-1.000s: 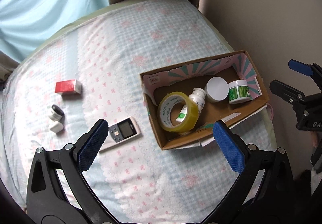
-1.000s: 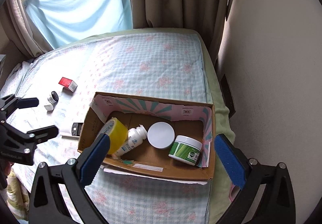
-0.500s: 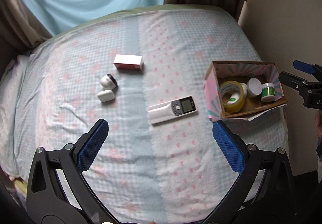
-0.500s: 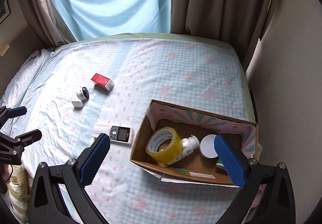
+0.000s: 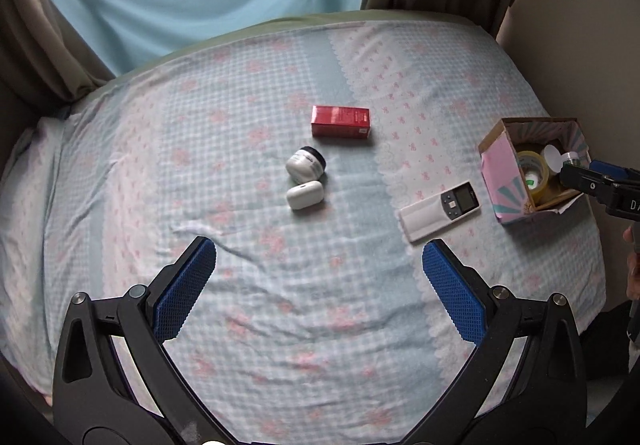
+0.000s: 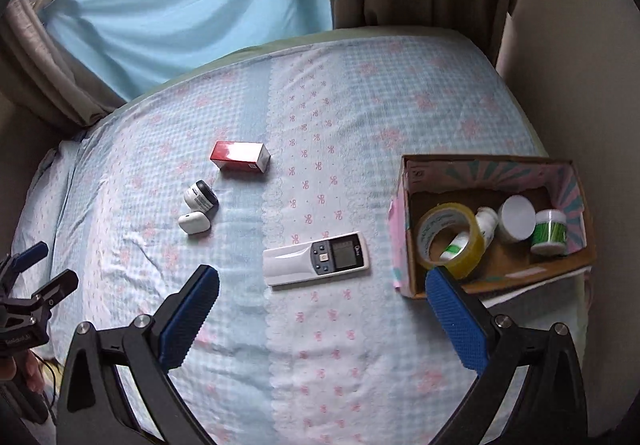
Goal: Organize rigid objects
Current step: 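Withdraw both tools from the box back over the bed, then grasp the white L'Oreal jar with the left tool while the right tool grasps the Midea remote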
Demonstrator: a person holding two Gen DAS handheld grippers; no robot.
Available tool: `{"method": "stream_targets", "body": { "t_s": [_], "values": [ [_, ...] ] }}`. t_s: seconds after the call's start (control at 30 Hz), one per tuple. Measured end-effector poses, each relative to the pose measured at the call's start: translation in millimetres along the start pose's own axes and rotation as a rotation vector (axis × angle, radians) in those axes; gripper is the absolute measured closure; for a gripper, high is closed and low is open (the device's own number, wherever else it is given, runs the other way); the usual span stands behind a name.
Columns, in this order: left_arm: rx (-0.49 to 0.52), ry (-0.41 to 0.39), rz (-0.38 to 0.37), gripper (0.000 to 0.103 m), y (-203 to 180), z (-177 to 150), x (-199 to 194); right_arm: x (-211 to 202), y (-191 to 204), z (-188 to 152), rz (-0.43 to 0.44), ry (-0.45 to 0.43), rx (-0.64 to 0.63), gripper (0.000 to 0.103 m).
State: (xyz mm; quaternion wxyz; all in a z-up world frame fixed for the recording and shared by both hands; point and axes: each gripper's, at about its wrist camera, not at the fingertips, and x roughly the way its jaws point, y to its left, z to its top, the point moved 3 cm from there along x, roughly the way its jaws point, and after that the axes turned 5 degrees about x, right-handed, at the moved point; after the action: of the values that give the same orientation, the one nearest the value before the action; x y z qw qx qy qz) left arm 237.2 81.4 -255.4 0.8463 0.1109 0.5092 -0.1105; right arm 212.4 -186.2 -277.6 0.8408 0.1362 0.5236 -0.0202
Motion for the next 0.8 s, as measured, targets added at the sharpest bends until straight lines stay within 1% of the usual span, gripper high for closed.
{"method": "stream_targets", "body": {
  "t_s": [0.17,0.27,0.37,0.47,0.57,0.8],
  "values": [
    [0.071,0.027,-0.038,0.000,40.3,10.8,29.2,27.3,20.2,-13.3,-0.002,0.034,0.253,0.000],
    [0.112,0.044,-0.055,0.000,56.9,21.6,51.2,46.0,25.9,-19.8,-0.021,0.052,0.369,0.000],
    [0.144,0.067,-0.076,0.000,65.9,35.1,75.8,67.9,27.1,-26.4,-0.038,0.081,0.491,0.000],
    [0.169,0.094,-0.106,0.000,67.3,49.6,102.7,92.1,21.5,-33.8,-0.048,0.112,0.634,0.000],
    [0.218,0.120,-0.115,0.000,60.0,62.6,131.8,118.9,12.9,-39.1,-0.048,0.140,0.779,0.000],
    [0.286,0.214,-0.153,0.000,45.1,83.5,215.8,181.7,-9.1,-40.8,-0.089,0.187,1.017,0.000]
  ]
}}
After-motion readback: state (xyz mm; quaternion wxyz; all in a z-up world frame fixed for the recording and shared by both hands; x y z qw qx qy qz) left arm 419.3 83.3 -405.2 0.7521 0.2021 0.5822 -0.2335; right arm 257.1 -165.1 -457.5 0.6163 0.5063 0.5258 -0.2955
